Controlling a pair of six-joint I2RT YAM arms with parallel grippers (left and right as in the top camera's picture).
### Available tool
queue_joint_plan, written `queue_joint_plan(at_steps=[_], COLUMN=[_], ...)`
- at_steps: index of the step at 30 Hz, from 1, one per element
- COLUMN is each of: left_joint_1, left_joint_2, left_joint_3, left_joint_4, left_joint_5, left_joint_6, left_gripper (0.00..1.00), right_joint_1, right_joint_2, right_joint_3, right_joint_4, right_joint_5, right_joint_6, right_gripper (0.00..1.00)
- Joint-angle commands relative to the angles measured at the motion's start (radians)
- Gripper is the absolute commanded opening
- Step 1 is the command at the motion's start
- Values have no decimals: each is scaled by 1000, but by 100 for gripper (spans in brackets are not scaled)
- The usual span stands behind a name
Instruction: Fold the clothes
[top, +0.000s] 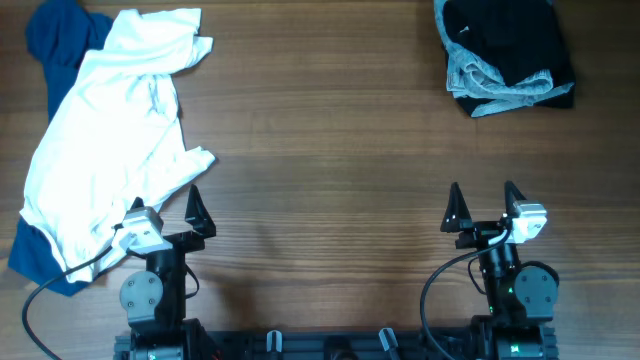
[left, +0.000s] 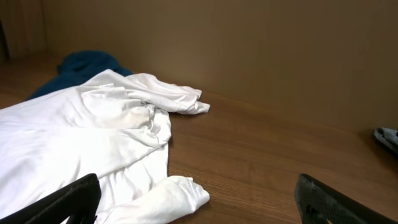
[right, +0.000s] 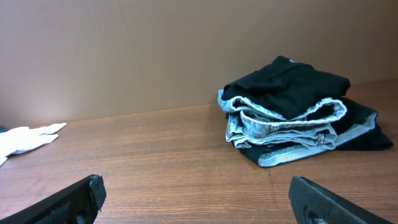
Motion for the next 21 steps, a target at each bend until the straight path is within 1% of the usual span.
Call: queue_joint_plan(at_steps=[1,21], left_joint_1=[-5,-5], left_joint_2=[2,2], left_joint_3=[-2,-2], left_joint_4=[-7,-7], left_joint_5=[16,16], left_joint_6=[13,13], left_gripper=[100,100], right_joint_1=[6,6], right_joint_2=[-4,-4], right_joint_3=[-1,-1], right_joint_4=[3,3], right_joint_5=[11,11], right_joint_6=[-13,-13], right_gripper=[100,100])
